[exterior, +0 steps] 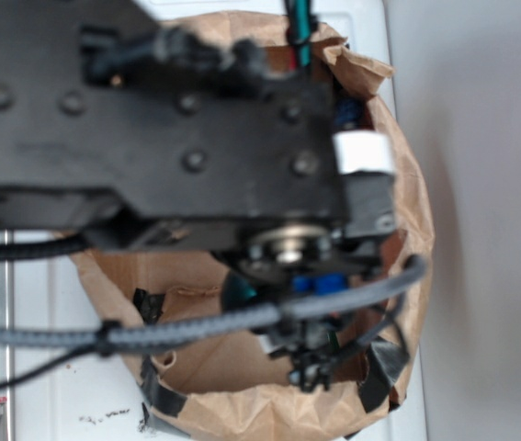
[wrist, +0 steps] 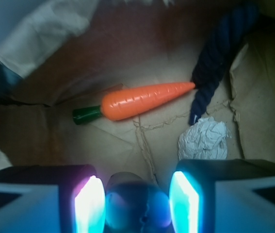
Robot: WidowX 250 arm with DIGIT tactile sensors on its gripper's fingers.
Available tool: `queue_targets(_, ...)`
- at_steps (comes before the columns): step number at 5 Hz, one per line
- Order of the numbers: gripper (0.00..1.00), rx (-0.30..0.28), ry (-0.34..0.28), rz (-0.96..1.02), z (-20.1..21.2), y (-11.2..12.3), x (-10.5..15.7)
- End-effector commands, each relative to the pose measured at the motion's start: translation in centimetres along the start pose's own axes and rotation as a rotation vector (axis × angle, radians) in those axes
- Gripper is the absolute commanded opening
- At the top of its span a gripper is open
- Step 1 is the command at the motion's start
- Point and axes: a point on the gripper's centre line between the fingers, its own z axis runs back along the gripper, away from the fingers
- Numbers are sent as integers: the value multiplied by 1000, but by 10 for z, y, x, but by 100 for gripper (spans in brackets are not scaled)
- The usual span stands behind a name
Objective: Grab the plastic pickle.
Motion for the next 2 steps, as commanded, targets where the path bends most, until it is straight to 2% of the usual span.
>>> queue_targets(1,0,64,-99,11,59,18,16)
queue_targets(2,0,88,-87,9,66,27,15)
